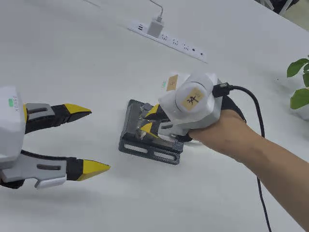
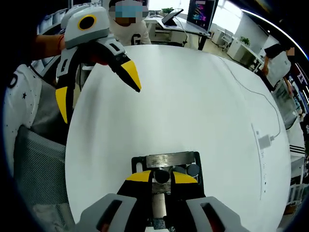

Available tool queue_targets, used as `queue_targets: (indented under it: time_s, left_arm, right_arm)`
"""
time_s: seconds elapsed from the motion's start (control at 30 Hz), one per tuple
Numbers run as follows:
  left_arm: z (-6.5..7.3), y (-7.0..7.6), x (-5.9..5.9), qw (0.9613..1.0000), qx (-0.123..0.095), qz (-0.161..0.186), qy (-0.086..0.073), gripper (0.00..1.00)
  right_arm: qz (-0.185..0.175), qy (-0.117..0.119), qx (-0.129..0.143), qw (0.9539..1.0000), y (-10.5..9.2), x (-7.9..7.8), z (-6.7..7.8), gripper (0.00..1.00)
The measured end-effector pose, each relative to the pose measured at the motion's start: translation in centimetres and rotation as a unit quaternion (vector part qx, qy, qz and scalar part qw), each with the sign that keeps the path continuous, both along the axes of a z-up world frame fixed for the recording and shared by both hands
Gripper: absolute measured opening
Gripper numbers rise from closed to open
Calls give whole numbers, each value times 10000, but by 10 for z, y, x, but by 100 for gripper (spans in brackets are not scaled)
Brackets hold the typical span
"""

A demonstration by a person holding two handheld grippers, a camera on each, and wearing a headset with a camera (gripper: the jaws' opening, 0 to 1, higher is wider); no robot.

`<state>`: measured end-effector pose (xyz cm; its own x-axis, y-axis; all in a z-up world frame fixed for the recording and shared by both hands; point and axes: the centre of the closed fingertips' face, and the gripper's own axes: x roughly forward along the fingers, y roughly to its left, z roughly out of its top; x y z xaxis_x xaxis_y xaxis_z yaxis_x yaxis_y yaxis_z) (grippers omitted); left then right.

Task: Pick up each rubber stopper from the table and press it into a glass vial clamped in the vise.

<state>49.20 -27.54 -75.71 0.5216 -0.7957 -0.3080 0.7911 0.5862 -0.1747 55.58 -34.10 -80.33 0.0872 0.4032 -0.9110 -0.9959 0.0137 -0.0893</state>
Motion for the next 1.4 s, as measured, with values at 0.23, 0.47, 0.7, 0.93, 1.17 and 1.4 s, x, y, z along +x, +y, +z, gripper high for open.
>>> queue_targets:
  time_s: [0.23,0.47,0.7,0.93,1.17,1.4]
  left_arm:
    - [-3,2,-2,10000,61,-29,21,66]
    - [-8,0,-3,9997,203,-121,1,72]
    - [-11,-3,-6,9995,246,-215,54,71]
    - [-11,-3,-4,9995,229,-223,58,71]
    - [-11,-4,-2,9995,204,-225,51,70]
    - [-11,-5,-1,9996,173,-204,50,69]
  right_arm:
    - [-315,193,426,9984,-1,3,20,8]
    - [-418,331,442,9976,-7,4,15,2]
    - [-347,440,415,9976,-4,0,6,0]
    - [-352,424,348,9979,-5,3,2,0]
    - [-384,493,366,9974,-4,2,0,0]
    - [-403,573,310,9971,-3,2,-1,0]
